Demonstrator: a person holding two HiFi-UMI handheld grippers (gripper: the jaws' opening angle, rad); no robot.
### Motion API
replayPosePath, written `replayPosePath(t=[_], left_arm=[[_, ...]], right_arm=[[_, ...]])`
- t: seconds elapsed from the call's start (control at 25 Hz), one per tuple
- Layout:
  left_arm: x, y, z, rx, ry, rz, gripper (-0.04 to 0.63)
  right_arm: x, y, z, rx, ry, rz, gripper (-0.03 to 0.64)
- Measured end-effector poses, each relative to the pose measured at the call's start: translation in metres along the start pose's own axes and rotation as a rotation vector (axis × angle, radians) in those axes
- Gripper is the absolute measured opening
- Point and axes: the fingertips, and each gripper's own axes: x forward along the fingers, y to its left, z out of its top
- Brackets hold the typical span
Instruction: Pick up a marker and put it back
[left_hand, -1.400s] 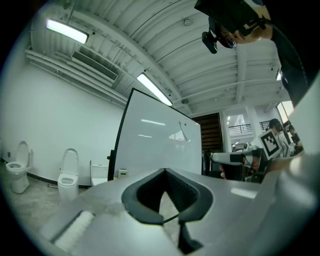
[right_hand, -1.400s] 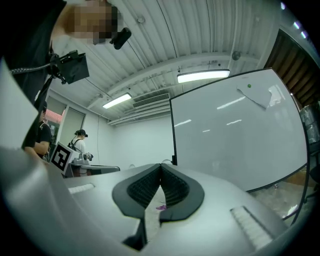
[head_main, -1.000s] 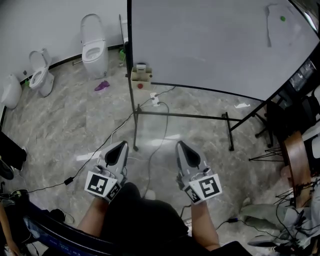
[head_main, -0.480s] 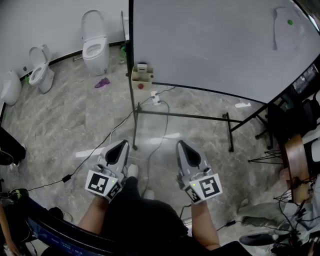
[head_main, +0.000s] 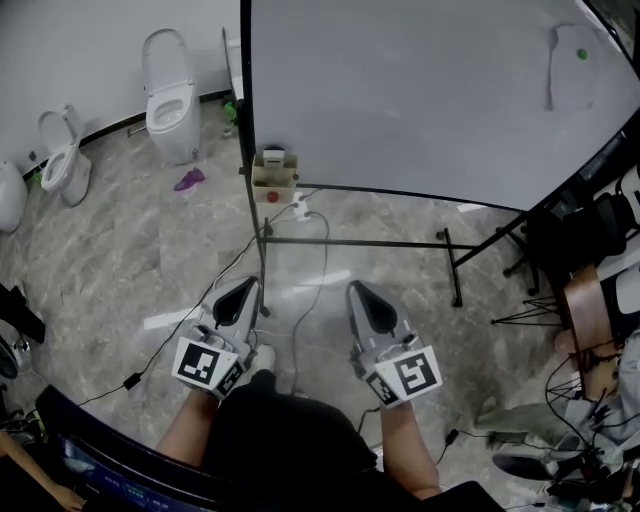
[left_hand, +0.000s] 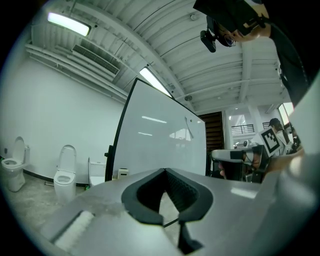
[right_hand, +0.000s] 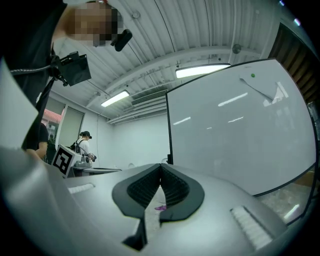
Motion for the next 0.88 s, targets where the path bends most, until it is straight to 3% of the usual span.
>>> replayPosePath(t=[0.88], left_arm=[[0.073,0.093,0.006,-0.015,0.017,-0.131,0.005]], right_arm=[[0.116,-0.020,0.004,-0.023,0.000,-0.087,0.009]])
